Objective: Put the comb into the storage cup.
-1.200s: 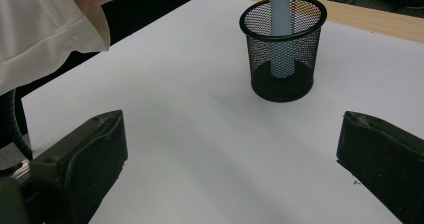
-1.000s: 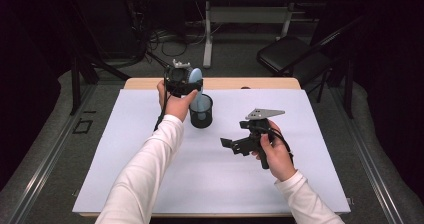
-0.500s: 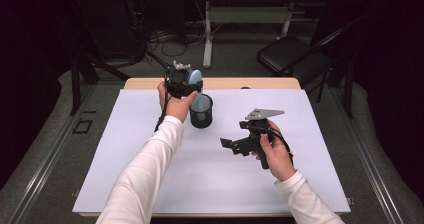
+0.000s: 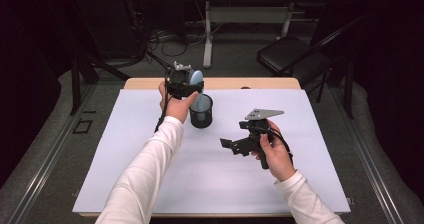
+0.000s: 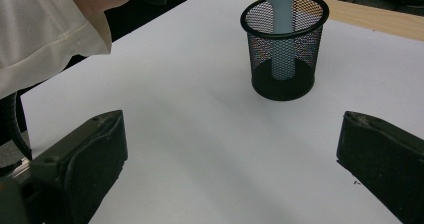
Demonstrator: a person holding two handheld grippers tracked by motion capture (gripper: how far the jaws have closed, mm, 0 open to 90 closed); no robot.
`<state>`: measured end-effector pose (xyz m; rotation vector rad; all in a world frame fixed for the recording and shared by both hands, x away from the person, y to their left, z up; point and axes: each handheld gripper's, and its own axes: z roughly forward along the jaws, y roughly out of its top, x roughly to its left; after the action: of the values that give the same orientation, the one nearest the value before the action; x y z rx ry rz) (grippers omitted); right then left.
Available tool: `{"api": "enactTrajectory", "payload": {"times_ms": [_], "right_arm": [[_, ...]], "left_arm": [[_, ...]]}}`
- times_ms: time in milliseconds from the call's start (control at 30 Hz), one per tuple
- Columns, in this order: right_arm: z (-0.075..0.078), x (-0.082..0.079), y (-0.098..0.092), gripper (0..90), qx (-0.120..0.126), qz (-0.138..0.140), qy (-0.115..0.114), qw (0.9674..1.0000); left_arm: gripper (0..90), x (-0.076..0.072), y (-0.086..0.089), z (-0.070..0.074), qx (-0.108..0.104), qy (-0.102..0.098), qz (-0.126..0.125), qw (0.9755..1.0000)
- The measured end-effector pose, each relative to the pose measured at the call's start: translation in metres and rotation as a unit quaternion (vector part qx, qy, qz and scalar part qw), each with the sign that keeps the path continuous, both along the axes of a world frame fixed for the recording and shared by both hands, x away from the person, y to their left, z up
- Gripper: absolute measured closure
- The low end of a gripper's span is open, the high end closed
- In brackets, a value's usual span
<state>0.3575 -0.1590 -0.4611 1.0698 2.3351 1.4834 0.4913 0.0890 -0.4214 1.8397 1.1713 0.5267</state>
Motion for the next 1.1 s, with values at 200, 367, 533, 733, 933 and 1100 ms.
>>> {"api": "enactTrajectory", "payload": {"times_ms": [200,367,533,733,933,1100], "right_arm": [[0.0002,-0.0002,0.0001,0.0,0.000,0.001,0.000,1.0000],[0.0003,-0.0003,0.0001,0.0,0.000,0.001,0.000,1.0000],[0.0002,-0.0001,0.0000,0.0,0.000,0.001,0.000,1.0000],[0.0001,-0.0004,0.0004,0.0,0.001,0.001,0.000,1.0000],[0.0003,-0.0002,-0.0001,0.0,0.000,0.001,0.000,1.0000],[0.0001,-0.0004,0.0007,0.0,0.000,0.002,0.001,1.0000]], "left_arm": [[45.0,0.0001,-0.0012,-0.0008,-0.002,-0.001,-0.006,1.0000],[44.8,-0.0001,-0.0022,-0.0011,0.000,-0.003,-0.008,1.0000],[44.5,-0.0007,-0.0033,-0.0013,0.001,-0.005,-0.006,1.0000],[41.2,-0.0007,-0.0039,-0.0015,-0.007,-0.002,-0.007,0.9999],[35.0,-0.0007,-0.0029,-0.0008,-0.015,-0.007,0.000,0.9999],[28.4,0.0003,-0.0015,-0.0018,-0.017,-0.002,0.008,0.9998]]}}
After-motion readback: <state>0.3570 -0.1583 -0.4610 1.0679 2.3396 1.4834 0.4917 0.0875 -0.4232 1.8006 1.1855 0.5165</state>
